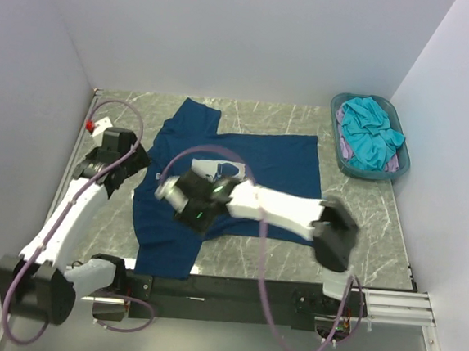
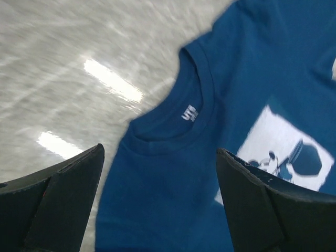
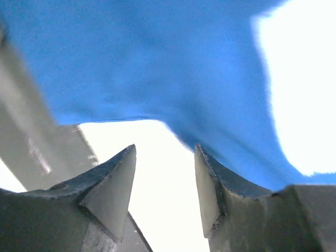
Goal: Fold and stack the t-shirts
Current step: Flatten the tshirt out
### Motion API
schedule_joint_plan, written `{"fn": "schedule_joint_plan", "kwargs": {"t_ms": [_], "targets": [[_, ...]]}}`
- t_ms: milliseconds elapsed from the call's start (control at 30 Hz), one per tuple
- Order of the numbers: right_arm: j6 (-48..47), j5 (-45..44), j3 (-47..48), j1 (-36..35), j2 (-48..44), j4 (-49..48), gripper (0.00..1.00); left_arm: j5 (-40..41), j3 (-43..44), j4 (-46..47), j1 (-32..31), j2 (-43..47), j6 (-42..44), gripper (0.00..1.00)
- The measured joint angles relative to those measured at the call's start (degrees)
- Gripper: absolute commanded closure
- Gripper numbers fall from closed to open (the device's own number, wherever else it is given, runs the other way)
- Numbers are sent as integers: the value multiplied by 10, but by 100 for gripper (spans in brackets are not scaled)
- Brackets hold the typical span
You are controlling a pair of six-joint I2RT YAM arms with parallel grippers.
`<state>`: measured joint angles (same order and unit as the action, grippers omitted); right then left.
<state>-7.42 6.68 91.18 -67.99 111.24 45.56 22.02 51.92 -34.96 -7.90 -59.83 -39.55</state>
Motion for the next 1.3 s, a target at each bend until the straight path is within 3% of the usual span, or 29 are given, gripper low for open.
{"fn": "schedule_joint_plan", "kwargs": {"t_ms": [233,333,567,933,1167,1233,1300], "targets": [[139,-87,-108,241,-159,-90,44,-79,41,9,-1,-150,6,14],[202,-118,-168,333,-175,-107,44,-103,49,10,-3,-209,5,19],[305,-113,-304,470,-179,-116,44,-122,49,9,-7,-294,-3,27],[360,-69,-383,506,-183,-134,43,-142,-43,-2,50,-275,-20,38],[370,-53,-426,506,-226,-127,43,-159,-76,-27,57,-236,-33,55],[370,-54,-432,506,-238,-113,43,-166,-84,-52,57,-220,-38,54],[370,-54,-432,506,-253,-104,43,-168,-85,-80,57,-199,-42,42]]}}
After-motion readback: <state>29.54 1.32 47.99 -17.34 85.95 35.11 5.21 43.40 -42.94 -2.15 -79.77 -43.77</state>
